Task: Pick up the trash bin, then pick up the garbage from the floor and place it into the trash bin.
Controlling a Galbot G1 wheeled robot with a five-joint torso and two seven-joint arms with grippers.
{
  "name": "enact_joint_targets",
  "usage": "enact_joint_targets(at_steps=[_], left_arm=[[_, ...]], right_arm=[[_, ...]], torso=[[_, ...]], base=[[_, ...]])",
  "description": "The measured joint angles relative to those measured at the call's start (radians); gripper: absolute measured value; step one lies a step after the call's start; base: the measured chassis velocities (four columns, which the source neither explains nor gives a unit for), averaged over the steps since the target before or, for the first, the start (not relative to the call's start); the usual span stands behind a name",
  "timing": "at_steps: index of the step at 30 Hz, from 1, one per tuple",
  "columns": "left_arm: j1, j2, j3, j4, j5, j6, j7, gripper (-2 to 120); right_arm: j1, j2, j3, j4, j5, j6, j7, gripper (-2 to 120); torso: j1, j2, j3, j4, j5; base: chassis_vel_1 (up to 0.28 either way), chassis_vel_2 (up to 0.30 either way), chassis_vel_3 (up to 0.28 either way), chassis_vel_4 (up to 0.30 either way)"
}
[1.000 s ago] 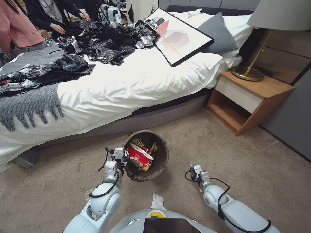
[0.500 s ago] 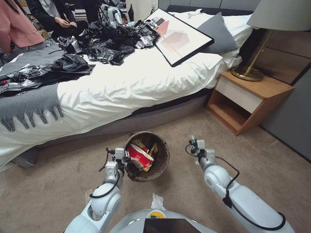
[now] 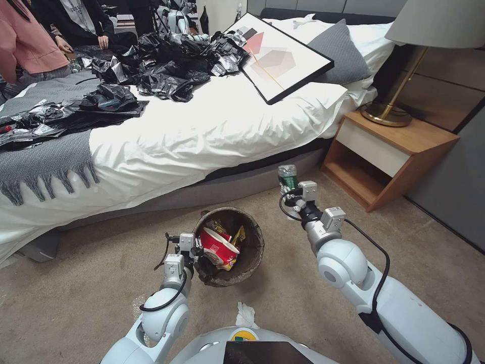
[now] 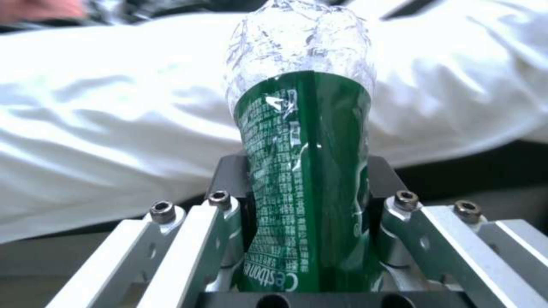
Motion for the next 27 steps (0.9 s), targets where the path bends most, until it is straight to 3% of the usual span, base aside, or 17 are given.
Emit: enact_joint_targets(at_steps=[5,21,27], left_arm=[[0.002,-0.001,0.004,0.001,0.004,0.001,0.000,0],[0.006,-0.001,0.005,-0.002,0.006,0.002,0.000,0],[0.009,-0.001,0.002,-0.006,0.008,0.002,0.000,0]], right_arm=[[0.017,-0.041,-0.083,0.050,-0.015,0.046,-0.100,29],[0.062,-0.075,-0.206,0.050,-0.026,0.101,-0.168,29],[0.117,-0.083,-0.319,0.029,-0.027,0.105,-0.177,29]], torso=[[0.000,0.000,0.000,0.0000,0.0001],[0.000,0.000,0.000,0.0000,0.0000],[0.000,0.000,0.000,0.0001,0.0000]], base=[[0.000,0.000,0.000,0.000],[0.000,0.000,0.000,0.000],[0.000,0.000,0.000,0.000]])
